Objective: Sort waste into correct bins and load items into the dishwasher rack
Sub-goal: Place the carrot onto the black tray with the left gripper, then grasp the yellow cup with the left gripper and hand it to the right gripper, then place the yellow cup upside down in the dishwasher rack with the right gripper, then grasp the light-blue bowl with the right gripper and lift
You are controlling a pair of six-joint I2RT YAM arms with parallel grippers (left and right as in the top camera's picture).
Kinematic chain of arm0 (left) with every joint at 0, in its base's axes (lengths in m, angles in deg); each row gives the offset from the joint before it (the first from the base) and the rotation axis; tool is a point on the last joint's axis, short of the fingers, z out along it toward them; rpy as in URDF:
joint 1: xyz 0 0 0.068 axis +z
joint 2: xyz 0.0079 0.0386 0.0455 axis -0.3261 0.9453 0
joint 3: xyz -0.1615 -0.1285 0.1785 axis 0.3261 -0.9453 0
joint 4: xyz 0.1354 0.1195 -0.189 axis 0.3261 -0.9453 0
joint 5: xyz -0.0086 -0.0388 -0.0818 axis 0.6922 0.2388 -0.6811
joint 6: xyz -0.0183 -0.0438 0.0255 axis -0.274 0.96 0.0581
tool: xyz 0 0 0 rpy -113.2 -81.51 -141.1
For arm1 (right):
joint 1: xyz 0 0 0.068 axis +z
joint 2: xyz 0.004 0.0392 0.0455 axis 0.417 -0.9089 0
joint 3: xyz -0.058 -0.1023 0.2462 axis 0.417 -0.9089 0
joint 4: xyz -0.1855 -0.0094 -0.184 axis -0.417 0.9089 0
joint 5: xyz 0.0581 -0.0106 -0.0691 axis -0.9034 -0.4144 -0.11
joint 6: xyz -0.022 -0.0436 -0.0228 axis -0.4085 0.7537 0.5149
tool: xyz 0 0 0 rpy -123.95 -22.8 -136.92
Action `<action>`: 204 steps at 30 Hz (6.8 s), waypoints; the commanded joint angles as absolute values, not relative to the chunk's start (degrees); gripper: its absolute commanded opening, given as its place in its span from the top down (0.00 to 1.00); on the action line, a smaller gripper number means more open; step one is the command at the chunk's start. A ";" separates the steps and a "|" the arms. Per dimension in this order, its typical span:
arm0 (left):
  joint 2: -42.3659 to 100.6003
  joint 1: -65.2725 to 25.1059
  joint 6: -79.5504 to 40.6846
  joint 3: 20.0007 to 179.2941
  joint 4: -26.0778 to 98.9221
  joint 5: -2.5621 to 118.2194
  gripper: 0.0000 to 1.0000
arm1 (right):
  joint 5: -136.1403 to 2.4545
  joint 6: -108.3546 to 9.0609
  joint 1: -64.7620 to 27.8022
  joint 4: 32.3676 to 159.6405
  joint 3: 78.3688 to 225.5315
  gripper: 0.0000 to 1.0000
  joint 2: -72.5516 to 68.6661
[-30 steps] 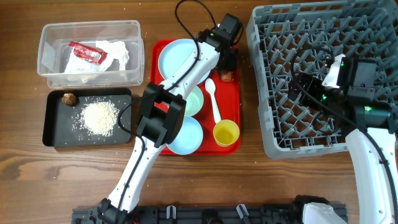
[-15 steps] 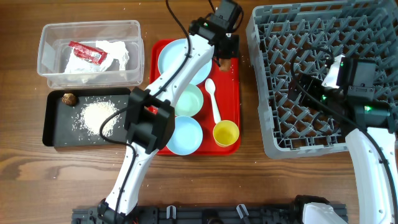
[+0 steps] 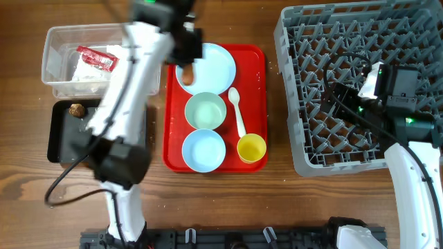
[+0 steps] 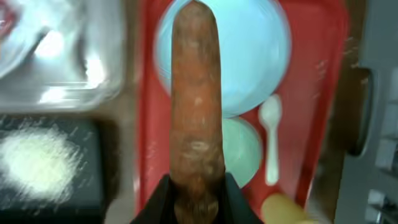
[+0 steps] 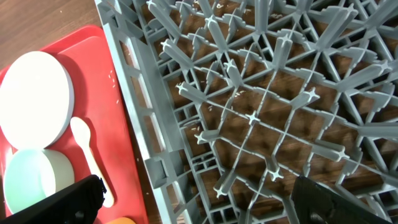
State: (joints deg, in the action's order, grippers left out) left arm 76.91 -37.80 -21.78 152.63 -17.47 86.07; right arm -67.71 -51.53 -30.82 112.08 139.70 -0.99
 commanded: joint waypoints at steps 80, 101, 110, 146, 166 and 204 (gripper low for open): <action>76.32 -57.03 -36.25 120.26 -2.65 65.72 0.96 | -70.79 -51.83 -30.99 110.05 140.33 0.00 -3.07; 68.47 -34.19 -35.68 128.06 19.06 -0.64 0.96 | -116.21 -53.93 -17.55 63.69 140.33 0.05 -2.96; 68.47 -37.25 -35.71 128.06 19.67 -0.62 0.94 | -116.91 -53.78 -17.38 63.30 140.33 0.46 -2.96; 72.03 -37.19 -35.68 127.62 13.77 67.80 0.49 | -58.81 -45.60 -37.97 142.35 153.56 0.56 -22.50; 64.80 -19.92 -21.96 127.80 9.44 78.70 0.00 | -66.94 -40.38 -37.94 140.78 163.26 0.00 2.22; 64.12 1.06 -21.98 127.78 3.71 78.70 0.00 | -66.37 -62.94 15.37 119.71 160.94 0.63 -44.22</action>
